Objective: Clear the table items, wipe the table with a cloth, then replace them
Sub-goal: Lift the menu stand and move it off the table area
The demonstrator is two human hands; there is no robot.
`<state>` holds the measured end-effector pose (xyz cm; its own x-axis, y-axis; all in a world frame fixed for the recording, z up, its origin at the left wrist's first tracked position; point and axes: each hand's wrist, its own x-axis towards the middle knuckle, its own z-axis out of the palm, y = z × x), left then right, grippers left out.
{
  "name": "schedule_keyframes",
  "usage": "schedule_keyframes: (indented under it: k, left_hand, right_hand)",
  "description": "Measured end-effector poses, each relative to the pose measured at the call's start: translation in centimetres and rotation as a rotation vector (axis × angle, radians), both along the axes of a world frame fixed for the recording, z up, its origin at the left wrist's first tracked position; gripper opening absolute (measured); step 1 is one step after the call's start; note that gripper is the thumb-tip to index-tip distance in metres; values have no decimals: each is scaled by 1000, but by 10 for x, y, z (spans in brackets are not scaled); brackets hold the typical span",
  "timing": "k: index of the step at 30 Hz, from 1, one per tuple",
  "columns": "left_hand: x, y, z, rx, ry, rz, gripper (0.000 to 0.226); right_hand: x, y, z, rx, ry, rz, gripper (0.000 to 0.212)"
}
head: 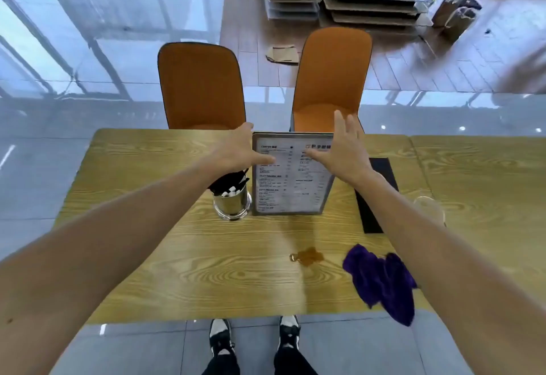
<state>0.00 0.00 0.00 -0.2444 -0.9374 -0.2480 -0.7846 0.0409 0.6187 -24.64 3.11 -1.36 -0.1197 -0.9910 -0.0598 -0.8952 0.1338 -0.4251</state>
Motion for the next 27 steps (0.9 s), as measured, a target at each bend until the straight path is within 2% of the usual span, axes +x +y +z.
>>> schedule_keyframes:
  k: [4, 5, 7, 9, 11, 13, 19, 24, 27]
  left_hand:
    - [-3, -1, -23, 49, 25, 33, 57]
    - [-4, -2, -30, 60, 13, 31, 53]
    - [-5, -7, -42, 89, 2, 36, 54]
    - [-6, -10, -52, 108, -5, 46, 46]
    - [-7, -12, -58, 104, 3, 48, 36]
    - [-9, -15, -66, 89, 19, 53, 30]
    - [-12, -21, -77, 7, -54, 79, 22]
    - [-15, -24, -76, 11, -29, 82, 23]
    - [-23, -28, -68, -12, 68, 111, 22]
  right_hand:
    - [-11, 13, -28, -109, -336, -187, 120]
    - [-13, 16, -36, -95, -411, -231, 117]
    - [-18, 18, -52, -33, -546, -288, 104]
    - [-21, 20, -66, 44, -617, -300, 74]
    - [-21, 22, -73, 102, -653, -298, 53]
    - [-20, 23, -78, 103, -685, -280, 41]
    - [-26, 15, -98, 65, -692, -328, 28]
    - [-36, 11, -101, 31, -725, -310, 25]
    - [-41, 1, -92, 7, -708, -292, 20]
